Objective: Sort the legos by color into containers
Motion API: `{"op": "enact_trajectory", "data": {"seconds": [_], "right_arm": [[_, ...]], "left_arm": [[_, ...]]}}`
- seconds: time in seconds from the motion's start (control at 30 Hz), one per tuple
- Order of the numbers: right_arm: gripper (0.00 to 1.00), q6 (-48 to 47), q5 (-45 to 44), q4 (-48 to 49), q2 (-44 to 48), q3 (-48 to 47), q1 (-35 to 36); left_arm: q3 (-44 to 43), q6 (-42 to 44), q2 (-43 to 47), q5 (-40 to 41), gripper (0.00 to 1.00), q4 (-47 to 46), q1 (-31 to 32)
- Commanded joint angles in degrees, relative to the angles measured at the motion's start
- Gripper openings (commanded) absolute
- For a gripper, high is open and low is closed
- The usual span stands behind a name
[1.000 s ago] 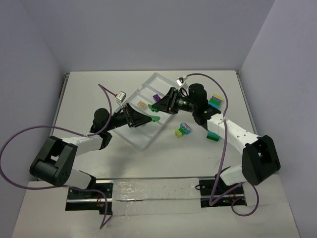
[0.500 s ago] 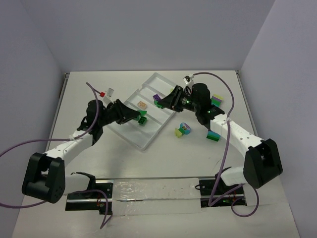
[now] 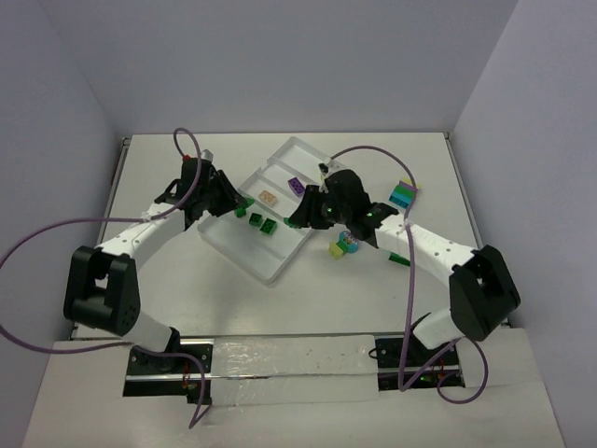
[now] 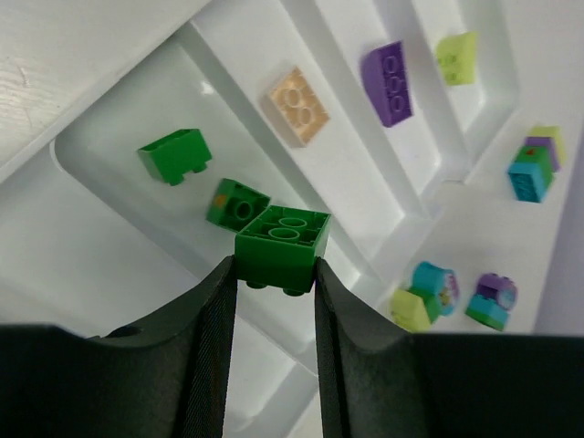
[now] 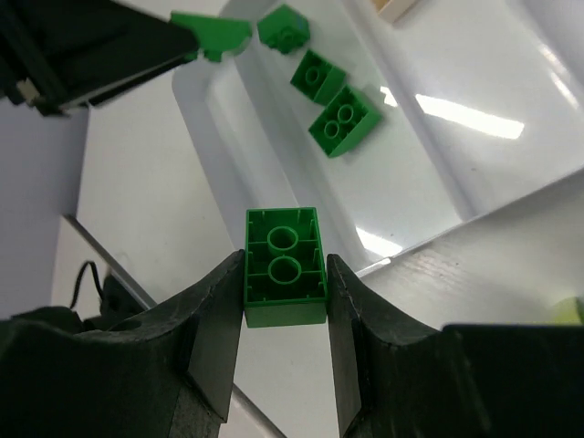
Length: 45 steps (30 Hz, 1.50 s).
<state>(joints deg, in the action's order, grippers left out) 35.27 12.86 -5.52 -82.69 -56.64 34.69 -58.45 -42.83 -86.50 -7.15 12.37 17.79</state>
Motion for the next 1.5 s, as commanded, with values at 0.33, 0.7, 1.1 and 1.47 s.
{"op": "enact_trajectory", "data": {"seconds": [0.33,0.7,1.1,1.47], "right_arm": [[0.43,-2.5,0.0,-0.1,-13.4,-10.0,3.2],[0.87,-5.6,-9.4,-6.4,-11.2,-13.0,2.9],[0.85,-9.7,-29.7,-18.0,13.7,0.5,-4.3],[0.85,-1.1,-24.7,-18.2,22.2,14.3,-17.4]], "left_arm": [[-7.4,3.0,-8.5,7.7,0.4,6.4,3.7],[-12.0,4.2,-6.4,11.9,0.89,8.8,6.4],[-13.6,10.4,8.8,19.5,0.86,11.4,11.3],[-11.0,9.0,12.9,19.3,0.85,13.2,13.3]]}}
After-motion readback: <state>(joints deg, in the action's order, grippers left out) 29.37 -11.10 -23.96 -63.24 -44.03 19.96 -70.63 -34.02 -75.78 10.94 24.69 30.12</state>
